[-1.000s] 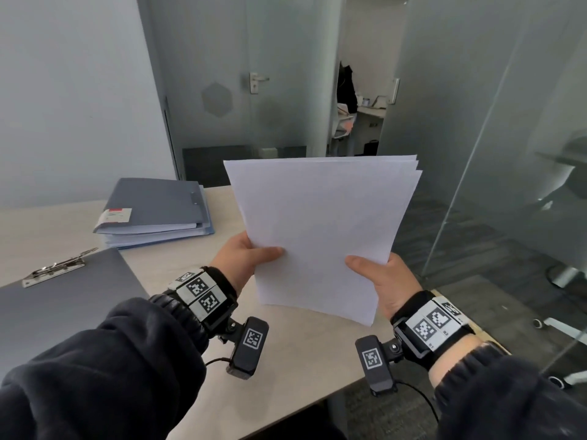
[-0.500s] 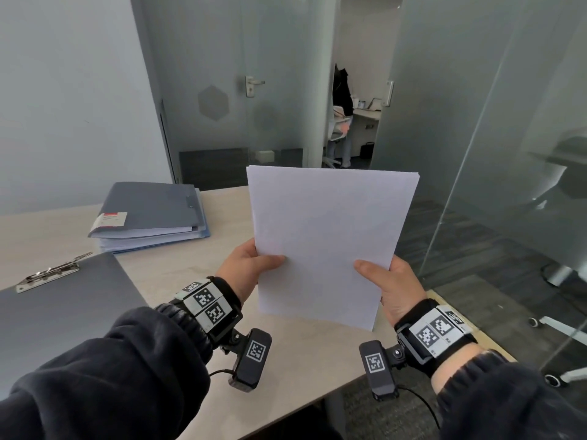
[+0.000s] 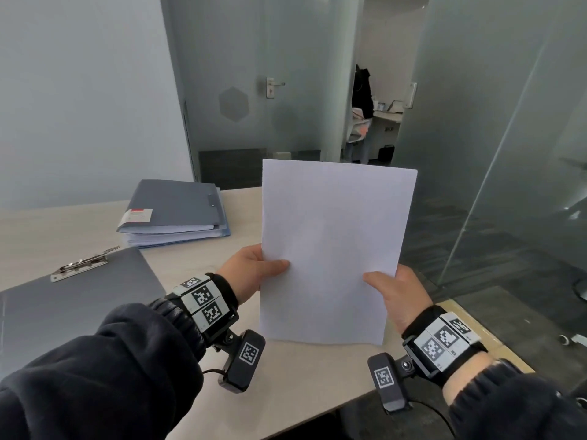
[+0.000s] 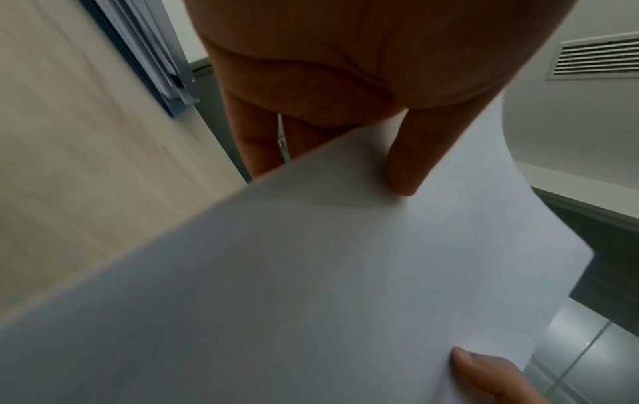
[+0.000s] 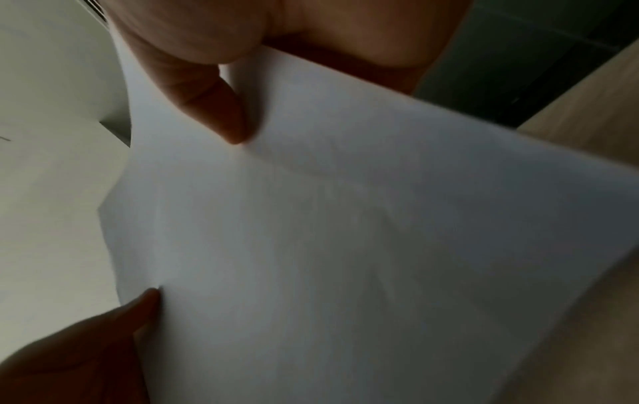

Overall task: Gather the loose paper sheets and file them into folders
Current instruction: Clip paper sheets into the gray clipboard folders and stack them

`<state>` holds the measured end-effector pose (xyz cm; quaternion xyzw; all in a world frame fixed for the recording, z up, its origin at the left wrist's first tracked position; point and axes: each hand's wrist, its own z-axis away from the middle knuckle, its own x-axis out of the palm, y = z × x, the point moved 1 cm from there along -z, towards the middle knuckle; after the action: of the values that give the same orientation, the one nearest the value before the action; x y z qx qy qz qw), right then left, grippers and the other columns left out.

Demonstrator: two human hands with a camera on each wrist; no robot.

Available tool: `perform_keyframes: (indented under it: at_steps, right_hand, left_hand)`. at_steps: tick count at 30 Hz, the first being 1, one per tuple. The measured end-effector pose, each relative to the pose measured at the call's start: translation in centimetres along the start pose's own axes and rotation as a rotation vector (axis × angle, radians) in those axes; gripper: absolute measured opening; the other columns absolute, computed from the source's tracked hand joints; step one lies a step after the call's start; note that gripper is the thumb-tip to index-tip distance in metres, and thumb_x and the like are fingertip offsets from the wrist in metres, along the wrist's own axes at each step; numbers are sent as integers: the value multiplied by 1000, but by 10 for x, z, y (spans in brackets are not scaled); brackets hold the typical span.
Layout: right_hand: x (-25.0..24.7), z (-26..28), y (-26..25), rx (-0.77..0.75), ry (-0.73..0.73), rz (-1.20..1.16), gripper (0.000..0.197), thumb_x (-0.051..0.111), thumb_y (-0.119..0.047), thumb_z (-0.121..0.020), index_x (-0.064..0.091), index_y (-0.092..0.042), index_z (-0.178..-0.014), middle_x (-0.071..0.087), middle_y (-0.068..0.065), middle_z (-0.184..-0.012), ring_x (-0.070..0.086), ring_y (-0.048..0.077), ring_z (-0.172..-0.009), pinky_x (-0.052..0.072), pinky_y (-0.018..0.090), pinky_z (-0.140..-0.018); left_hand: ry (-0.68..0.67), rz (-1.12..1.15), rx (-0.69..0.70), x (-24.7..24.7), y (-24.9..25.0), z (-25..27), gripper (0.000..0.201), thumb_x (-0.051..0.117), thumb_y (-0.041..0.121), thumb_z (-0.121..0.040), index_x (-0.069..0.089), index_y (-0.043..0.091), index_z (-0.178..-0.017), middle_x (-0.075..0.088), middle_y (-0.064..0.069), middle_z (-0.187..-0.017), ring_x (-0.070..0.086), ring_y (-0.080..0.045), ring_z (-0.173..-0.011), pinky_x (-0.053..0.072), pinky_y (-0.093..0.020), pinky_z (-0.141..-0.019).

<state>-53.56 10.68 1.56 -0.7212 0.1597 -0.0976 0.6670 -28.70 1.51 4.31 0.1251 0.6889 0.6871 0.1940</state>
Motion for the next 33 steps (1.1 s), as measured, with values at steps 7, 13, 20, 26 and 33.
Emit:
perform_keyframes:
  at_steps: [7, 13, 20, 26, 33]
  right_hand:
    - [57, -20, 5, 29, -22, 44, 15, 63, -13, -86, 75, -7, -88, 76, 15, -98, 69, 35, -91, 54, 46, -88]
    - [130, -26, 6, 76, -127, 46, 18, 61, -14, -85, 75, -6, -92, 76, 15, -96, 70, 40, -97, 55, 47, -85]
    - [212, -19, -3, 68, -232, 19, 26, 64, -27, -72, 74, -8, -88, 74, 22, -94, 69, 32, -81, 52, 42, -78]
    - [271, -9, -7, 74, -317, -7, 38, 64, -33, -65, 71, -4, -89, 73, 22, -89, 68, 33, -81, 55, 52, -82]
    - [324, 10, -23, -18, -368, -82, 25, 61, -11, -89, 79, -23, -78, 77, 12, -93, 71, 34, -93, 54, 54, -90]
  left_hand:
    - [78, -474, -136, -96, 5, 36, 29, 49, 41, -97, 74, 27, -99, 74, 13, -102, 67, -8, -100, 48, -33, -90]
    - [152, -1067, -493, -208, -20, 73, 37, 42, 19, -100, 61, 30, -130, 58, 4, -136, 55, -17, -121, 38, -20, -101]
    - [51, -1191, -638, -250, -45, 124, 52, 31, 13, -104, 32, 30, -153, 19, 3, -164, 31, -18, -146, 25, -23, -112]
    - [-43, -1042, -601, -242, -39, 164, 64, 33, 6, -96, 34, 39, -151, 40, 8, -153, 47, -20, -132, 42, -18, -86]
    - [328, -251, -234, -278, -26, 195, 75, 61, 34, -53, 60, 38, -128, 70, 16, -119, 60, -17, -118, 43, -36, -101]
